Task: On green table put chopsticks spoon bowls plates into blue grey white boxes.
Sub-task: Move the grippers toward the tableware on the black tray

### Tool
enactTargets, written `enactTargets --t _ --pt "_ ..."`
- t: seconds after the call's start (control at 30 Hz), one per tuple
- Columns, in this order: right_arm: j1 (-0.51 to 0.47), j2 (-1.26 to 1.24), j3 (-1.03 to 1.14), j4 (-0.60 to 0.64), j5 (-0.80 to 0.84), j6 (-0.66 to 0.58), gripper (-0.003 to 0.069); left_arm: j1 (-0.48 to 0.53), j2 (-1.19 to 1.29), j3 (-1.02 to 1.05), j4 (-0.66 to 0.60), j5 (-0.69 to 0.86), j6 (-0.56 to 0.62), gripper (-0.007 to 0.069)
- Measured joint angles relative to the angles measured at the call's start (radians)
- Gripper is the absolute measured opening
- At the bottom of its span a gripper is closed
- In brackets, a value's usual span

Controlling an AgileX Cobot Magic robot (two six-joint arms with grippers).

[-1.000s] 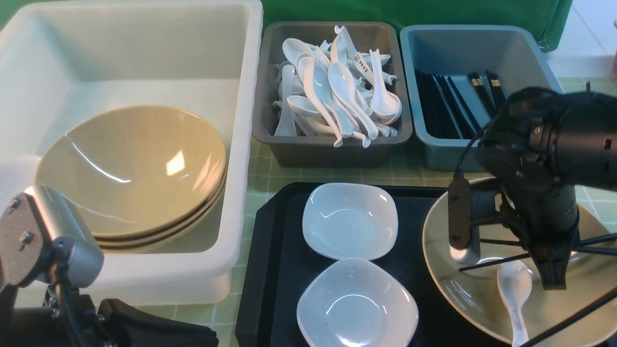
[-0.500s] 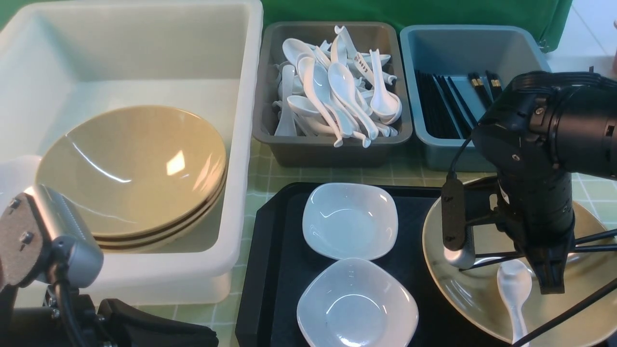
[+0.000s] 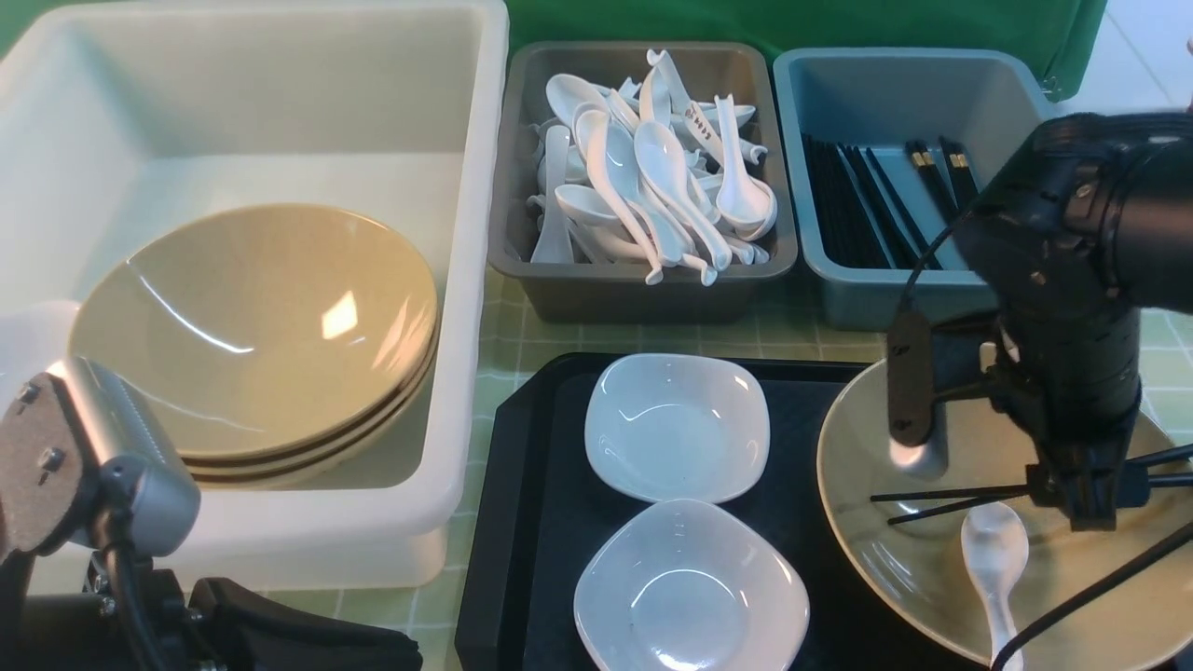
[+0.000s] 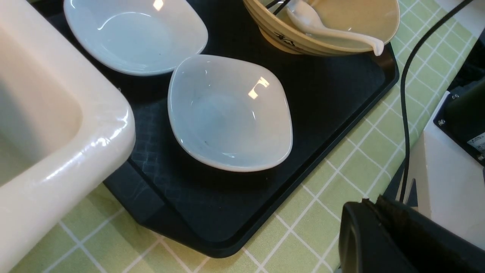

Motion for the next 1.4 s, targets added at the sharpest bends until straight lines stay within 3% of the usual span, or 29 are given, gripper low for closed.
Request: enactTargets --t 0.17,0.3,0.4,0.47,0.9,1.23,1.4 --pt "-0.059 0.024 0.0 0.061 -0.028 -0.029 0.0482 0.0 0.0 0.0 0.0 0.0 0.0 -0.0001" --pt "-0.077 0.033 0.0 0.111 -0.028 -0.069 0.0321 0.0 0.0 0.0 0.0 -0.003 0.0 -0.0001" --pt "-0.078 0.034 -0.002 0.121 -0.019 -0.078 0.0108 0.0 0.0 0.0 0.0 -0.004 0.0 -0.0001" --pt "-0.078 0.034 -0.003 0.123 0.0 -0.08 0.0069 0.0 0.0 0.0 0.0 -0.004 0.0 -0.0001" --pt "-0.084 0.004 -0.086 0.282 0.084 -0.097 0.0063 0.0 0.0 0.0 0.0 -0.014 0.0 -0.0001" --pt "-0.257 0.003 -0.266 0.657 0.084 -0.141 0.0062 0.0 0.008 -0.044 0.001 0.019 0.103 -0.0001" --pt "-0.359 0.004 -0.36 0.843 0.069 -0.089 0.0062 0.0 0.073 -0.161 -0.001 0.026 0.133 -0.0001"
